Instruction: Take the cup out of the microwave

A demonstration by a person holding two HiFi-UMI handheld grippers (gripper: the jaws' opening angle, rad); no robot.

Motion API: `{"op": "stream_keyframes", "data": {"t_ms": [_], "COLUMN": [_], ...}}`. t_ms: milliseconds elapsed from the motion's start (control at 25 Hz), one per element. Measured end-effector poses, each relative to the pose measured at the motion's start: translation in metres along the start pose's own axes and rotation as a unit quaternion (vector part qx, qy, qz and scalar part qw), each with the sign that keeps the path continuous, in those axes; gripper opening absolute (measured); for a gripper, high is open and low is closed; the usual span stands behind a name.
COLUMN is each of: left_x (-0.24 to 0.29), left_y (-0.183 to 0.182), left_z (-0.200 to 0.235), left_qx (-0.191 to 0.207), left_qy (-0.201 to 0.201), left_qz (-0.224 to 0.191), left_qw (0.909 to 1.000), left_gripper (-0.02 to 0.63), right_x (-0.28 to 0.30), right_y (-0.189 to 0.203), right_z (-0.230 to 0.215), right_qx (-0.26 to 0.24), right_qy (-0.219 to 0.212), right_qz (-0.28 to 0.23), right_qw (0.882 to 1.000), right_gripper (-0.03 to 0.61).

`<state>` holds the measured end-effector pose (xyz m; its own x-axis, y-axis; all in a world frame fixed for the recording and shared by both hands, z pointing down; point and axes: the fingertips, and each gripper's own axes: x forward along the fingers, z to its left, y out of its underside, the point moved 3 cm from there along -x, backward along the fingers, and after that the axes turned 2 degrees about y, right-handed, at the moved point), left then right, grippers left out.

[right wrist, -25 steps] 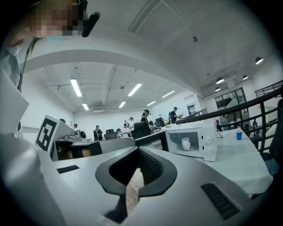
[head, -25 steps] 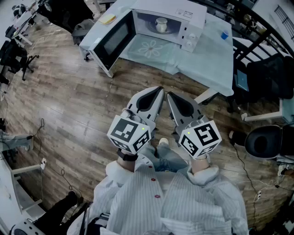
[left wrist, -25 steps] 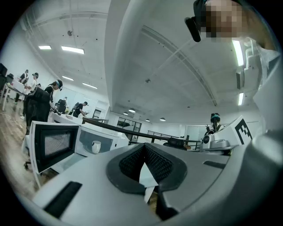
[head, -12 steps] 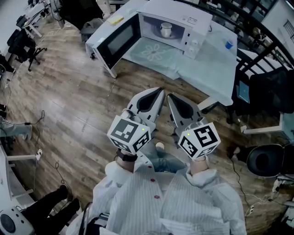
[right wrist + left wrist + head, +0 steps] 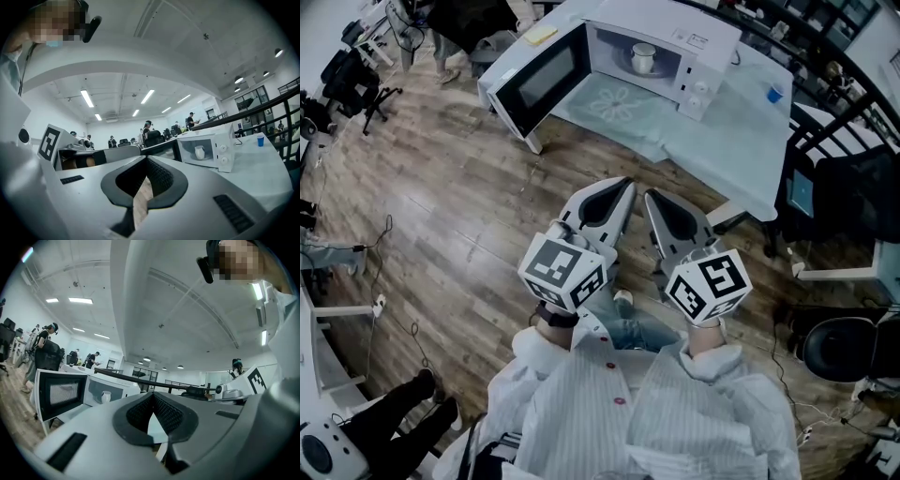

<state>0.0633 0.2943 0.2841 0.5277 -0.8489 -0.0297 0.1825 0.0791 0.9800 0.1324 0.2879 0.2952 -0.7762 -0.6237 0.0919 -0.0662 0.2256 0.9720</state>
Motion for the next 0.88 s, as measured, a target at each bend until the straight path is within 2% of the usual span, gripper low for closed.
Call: {"op": "stream_keyframes", "data": {"t_ms": [360,880], "left_x": [0.043,0.102], "left_y": [0.002,-0.021], "left_z": [0.041,0.158], "left_qx": [-0.009,-0.012], "left_qy": [0.012,0.028], "left_qz": [0.008,0.022], "left_qw": [0.9999,0.9993], "left_gripper": [0.009,0.009], "right_x": [0.044,0.17], "right_y": [-0.001,-0.02], "right_z": [-0.036,-0.078], "right_qx": [0.007,0.014], "right_qy": [0.014,0.043], "right_qz": [0.011,0.018], "right_qw": [1.0,0.999], "right_gripper": [0.035,0.035]}}
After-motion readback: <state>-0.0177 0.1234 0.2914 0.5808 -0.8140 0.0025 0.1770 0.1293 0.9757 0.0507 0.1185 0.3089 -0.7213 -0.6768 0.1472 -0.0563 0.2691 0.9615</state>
